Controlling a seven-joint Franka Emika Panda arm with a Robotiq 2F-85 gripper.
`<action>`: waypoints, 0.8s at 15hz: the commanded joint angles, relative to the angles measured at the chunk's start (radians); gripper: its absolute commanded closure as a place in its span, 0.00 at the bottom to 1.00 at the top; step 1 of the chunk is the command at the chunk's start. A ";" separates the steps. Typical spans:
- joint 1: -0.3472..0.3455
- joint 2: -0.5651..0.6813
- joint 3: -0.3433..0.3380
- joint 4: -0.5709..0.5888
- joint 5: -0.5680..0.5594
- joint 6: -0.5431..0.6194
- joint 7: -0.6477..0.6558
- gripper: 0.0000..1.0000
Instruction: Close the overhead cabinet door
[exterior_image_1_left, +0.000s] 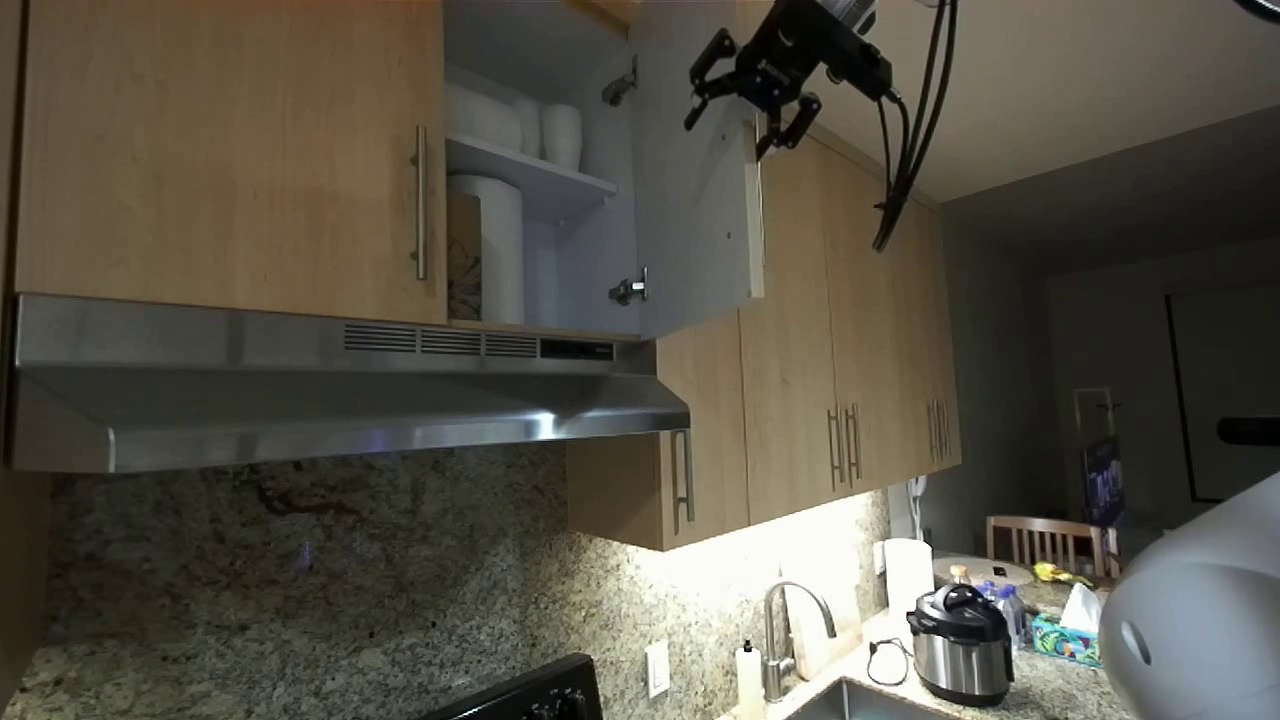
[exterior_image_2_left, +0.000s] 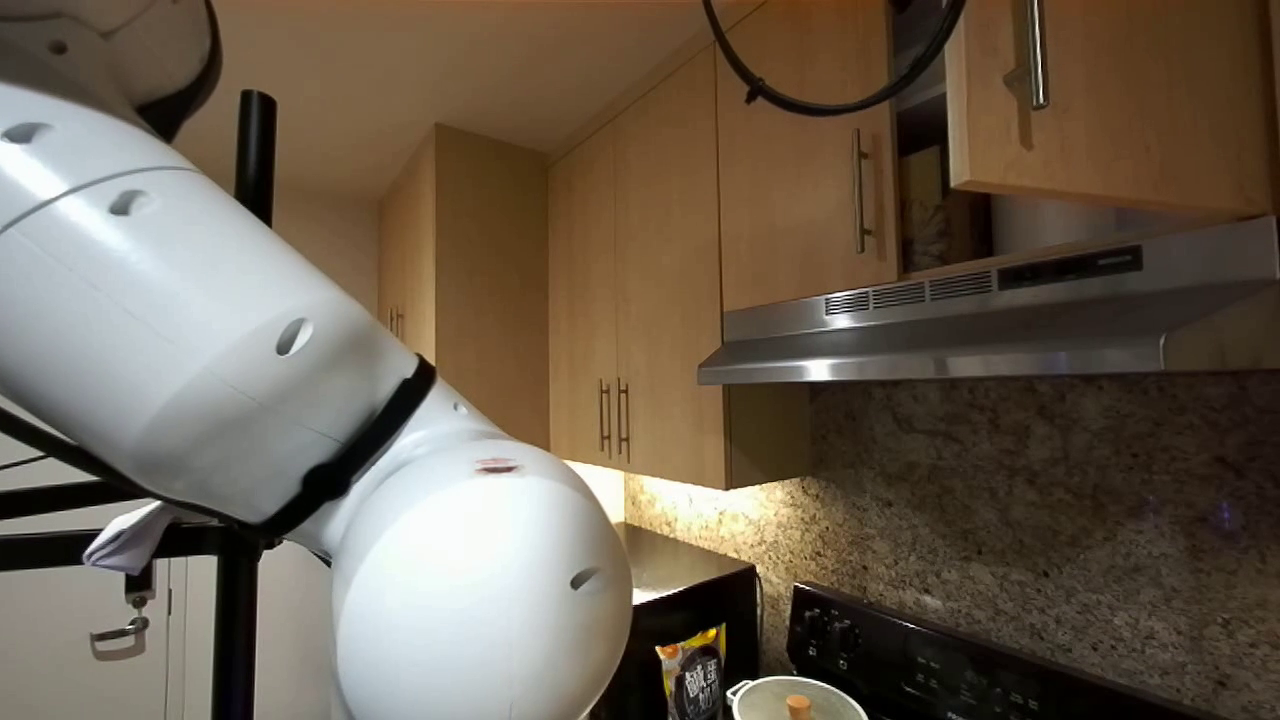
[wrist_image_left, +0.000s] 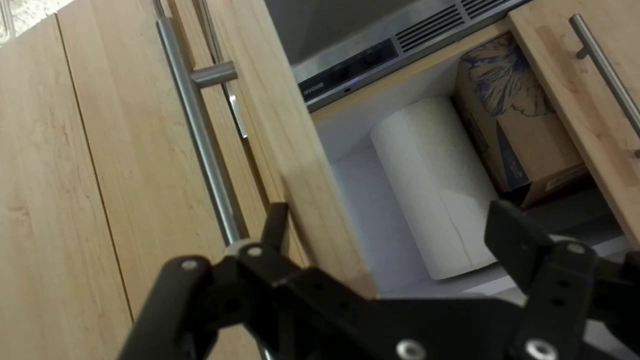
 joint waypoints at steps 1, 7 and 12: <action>0.051 -0.033 -0.004 -0.004 0.014 -0.042 0.018 0.00; 0.096 -0.119 -0.060 0.015 0.050 -0.019 0.006 0.00; -0.016 -0.115 -0.083 0.008 0.023 0.110 0.095 0.00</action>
